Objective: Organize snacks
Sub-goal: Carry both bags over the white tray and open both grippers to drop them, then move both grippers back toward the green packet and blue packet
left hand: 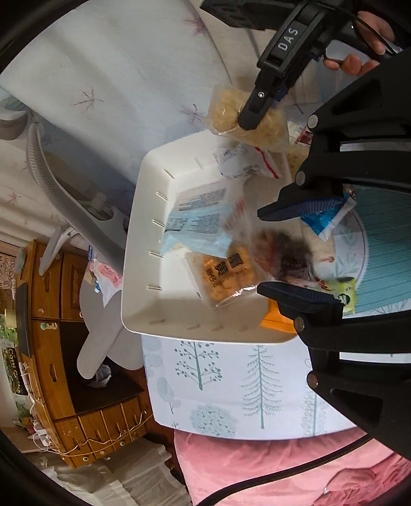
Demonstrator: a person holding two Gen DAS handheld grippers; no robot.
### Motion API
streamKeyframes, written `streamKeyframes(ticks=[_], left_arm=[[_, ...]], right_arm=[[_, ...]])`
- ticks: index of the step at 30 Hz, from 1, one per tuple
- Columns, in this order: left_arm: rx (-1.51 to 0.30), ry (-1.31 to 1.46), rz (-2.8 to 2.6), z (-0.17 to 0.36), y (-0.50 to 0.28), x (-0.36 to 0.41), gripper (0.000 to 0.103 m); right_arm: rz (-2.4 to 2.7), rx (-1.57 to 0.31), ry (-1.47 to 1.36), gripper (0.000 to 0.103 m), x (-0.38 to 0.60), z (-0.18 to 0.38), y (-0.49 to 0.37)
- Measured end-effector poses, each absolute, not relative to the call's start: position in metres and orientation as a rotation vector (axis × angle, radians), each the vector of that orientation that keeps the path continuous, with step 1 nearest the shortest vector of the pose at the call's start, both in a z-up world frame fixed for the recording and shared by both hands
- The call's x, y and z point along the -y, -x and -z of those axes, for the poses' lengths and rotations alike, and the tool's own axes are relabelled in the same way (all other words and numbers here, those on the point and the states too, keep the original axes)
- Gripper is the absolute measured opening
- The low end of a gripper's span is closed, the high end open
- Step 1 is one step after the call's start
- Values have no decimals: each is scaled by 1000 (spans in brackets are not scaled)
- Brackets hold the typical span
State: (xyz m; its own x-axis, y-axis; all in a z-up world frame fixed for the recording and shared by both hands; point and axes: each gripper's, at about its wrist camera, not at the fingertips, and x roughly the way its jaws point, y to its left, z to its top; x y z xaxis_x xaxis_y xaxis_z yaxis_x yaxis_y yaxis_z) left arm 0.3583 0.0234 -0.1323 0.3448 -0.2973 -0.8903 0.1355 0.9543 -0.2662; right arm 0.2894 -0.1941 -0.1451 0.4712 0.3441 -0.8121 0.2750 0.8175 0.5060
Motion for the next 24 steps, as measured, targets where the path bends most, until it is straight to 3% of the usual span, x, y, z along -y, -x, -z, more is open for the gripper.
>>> streamKeyframes(ticks=[1, 2, 3, 11, 24], left_arm=[[-1186, 168, 283, 133, -359, -24, 52], [-1191, 172, 272, 133, -359, -25, 69], [-1192, 174, 255, 134, -359, -26, 74], [-1202, 194, 217, 128, -349, -32, 74], [-1198, 206, 159, 115, -305, -39, 78]], right_arm=[[-47, -1097, -656, 54, 195, 147, -290], [-48, -1096, -664, 57, 197, 148, -291], [-49, -1096, -676, 59, 198, 150, -291], [-40, -1087, -701, 69, 209, 147, -284], [-30, -1062, -703, 72, 231, 131, -241]])
